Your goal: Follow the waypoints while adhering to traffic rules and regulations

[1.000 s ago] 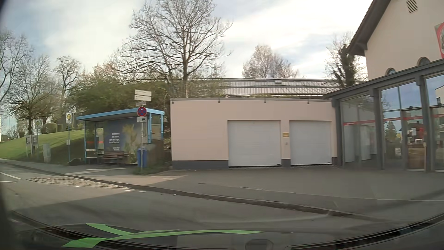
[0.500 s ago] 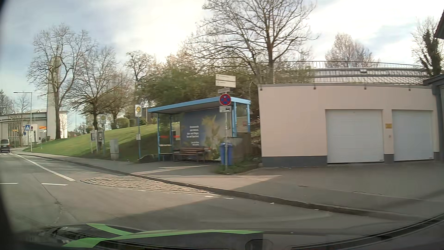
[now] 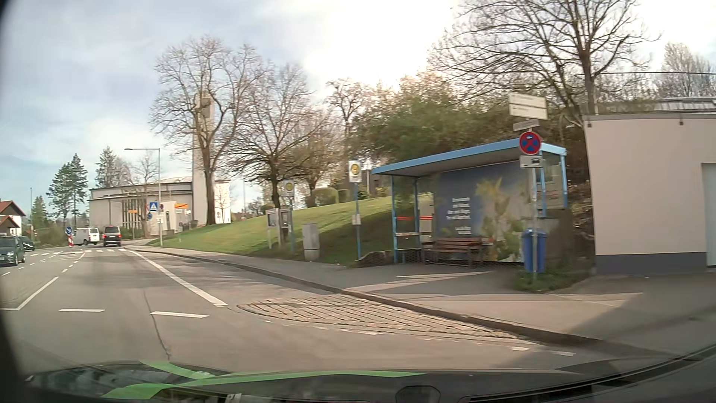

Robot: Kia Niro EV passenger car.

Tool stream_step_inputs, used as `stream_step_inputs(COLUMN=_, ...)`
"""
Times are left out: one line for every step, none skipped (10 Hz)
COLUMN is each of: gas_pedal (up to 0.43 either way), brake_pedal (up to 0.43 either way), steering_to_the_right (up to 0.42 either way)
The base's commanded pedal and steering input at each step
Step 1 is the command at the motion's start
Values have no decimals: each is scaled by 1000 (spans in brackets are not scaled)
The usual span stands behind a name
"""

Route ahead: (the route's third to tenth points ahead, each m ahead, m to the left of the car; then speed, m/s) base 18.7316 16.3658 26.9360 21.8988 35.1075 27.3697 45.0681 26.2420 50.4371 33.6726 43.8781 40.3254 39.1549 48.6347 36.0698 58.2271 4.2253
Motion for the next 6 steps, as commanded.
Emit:
stream_step_inputs(gas_pedal=118, brake_pedal=0, steering_to_the_right=-535)
stream_step_inputs(gas_pedal=130, brake_pedal=0, steering_to_the_right=-505)
stream_step_inputs(gas_pedal=130, brake_pedal=0, steering_to_the_right=-474)
stream_step_inputs(gas_pedal=138, brake_pedal=0, steering_to_the_right=-444)
stream_step_inputs(gas_pedal=150, brake_pedal=0, steering_to_the_right=-410)
stream_step_inputs(gas_pedal=150, brake_pedal=0, steering_to_the_right=-383)
